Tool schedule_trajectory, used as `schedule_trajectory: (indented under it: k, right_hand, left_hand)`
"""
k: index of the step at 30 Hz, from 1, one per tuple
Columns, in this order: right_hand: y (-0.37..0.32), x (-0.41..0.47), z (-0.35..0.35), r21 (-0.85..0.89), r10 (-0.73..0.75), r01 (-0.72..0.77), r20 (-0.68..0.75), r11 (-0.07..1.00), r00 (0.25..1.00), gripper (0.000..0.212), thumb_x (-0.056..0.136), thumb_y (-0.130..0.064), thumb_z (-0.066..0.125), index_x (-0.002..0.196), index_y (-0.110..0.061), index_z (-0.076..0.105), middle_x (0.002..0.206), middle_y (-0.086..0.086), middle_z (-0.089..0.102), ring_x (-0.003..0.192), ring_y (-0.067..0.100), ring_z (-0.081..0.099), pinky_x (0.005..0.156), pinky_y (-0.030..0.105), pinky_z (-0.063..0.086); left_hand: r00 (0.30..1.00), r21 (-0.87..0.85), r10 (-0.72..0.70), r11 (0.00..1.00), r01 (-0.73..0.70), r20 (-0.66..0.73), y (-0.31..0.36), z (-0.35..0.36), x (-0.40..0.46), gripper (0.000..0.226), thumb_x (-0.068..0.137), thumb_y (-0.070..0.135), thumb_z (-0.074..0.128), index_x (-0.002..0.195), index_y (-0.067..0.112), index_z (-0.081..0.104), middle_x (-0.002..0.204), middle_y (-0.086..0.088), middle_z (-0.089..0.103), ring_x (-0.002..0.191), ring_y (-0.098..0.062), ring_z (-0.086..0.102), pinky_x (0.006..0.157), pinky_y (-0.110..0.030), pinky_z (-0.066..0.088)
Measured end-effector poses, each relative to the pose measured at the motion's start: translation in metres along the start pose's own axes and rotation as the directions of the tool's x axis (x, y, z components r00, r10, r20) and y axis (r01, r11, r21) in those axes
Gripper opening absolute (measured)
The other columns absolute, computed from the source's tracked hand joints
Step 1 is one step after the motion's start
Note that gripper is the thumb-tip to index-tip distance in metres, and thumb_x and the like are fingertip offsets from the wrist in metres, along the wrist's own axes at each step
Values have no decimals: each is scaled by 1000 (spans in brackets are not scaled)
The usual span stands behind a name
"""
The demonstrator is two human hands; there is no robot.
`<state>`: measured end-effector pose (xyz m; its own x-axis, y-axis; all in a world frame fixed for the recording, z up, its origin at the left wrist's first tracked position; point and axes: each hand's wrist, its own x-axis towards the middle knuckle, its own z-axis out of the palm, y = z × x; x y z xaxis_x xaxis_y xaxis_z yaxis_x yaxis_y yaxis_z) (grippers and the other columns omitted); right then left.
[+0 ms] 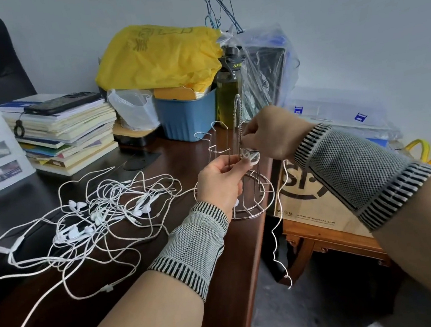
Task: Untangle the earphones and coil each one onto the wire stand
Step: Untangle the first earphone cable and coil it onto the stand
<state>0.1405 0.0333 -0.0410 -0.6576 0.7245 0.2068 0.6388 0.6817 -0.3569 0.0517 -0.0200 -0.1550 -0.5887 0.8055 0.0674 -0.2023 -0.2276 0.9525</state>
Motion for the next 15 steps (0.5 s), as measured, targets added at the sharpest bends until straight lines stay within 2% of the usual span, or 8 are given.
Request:
schedule_trajectory:
  k: [1, 3, 5, 6, 8, 11, 13, 15]
  right_hand:
    - [-1, -4, -1, -30, -33, 34, 18, 999, 999, 24, 92, -13, 51, 94, -6, 74, 83, 9, 69, 57, 8, 51, 49, 14, 41]
    - [-1, -10, -1, -70, -89, 91, 22, 993, 996, 25, 92, -11, 50, 96, -10, 75, 89, 5, 70, 69, 13, 59, 64, 22, 51]
    - [-1, -14, 5, -138, -124, 115, -57, 984, 991, 24, 89, -11, 52, 94, -15, 75, 93, 4, 71, 82, 19, 64, 79, 35, 56]
    - [0, -15, 10, -185, -143, 120, -118, 975, 983, 24, 88, -12, 52, 92, -16, 75, 93, 4, 70, 84, 21, 64, 80, 37, 55]
    - [2, -20, 23, -272, -202, 134, -239, 953, 950, 20, 87, -13, 52, 87, -15, 72, 91, 3, 63, 81, 21, 61, 74, 34, 53]
    - [8, -31, 40, -399, -367, 206, -385, 894, 847, 6, 78, -9, 65, 72, -10, 65, 79, 4, 49, 65, 23, 50, 52, 30, 39]
    - [12, -37, 46, -475, -454, 236, -419, 848, 786, 14, 66, -5, 74, 63, -7, 60, 71, 8, 49, 58, 22, 43, 48, 25, 27]
    - [17, -40, 49, -524, -508, 261, -408, 811, 758, 16, 64, -6, 76, 63, -7, 61, 73, 10, 52, 59, 26, 50, 47, 23, 24]
  left_hand:
    - [1000, -2, 0, 1000, 0, -1, 0, 0, 0, 10, 82, 14, 76, 80, 16, 66, 84, -14, 57, 40, -6, 36, 41, -20, 28]
    - [1000, -7, 1, 1000, -1, -6, 0, 1, 0, 11, 82, 12, 75, 80, 16, 66, 82, -14, 57, 40, -6, 36, 39, -19, 29]
    - [1000, -3, 5, 1000, -5, -22, 0, 2, 0, 12, 83, 10, 75, 79, 15, 65, 73, -10, 58, 39, -6, 36, 38, -20, 30]
    - [1000, -2, 7, 1000, -7, -30, 0, 2, 0, 13, 83, 9, 74, 78, 15, 64, 67, -5, 58, 39, -7, 36, 38, -20, 30]
    - [999, -9, 0, 1000, 0, -42, 2, 3, -2, 13, 84, 9, 72, 77, 15, 63, 55, 4, 55, 38, -7, 36, 38, -19, 29]
    - [999, -46, -26, 999, 25, -39, 4, 5, -3, 13, 89, 8, 67, 80, 13, 60, 44, 10, 51, 35, -5, 35, 35, -17, 27]
    - [999, -61, -24, 998, 21, -36, 4, 6, -4, 14, 90, 6, 65, 80, 13, 59, 43, 10, 52, 34, -4, 35, 35, -17, 28]
    - [999, -46, -13, 999, 11, -47, 4, 6, -3, 15, 90, 4, 64, 79, 13, 59, 44, 11, 52, 35, -4, 36, 36, -18, 30]
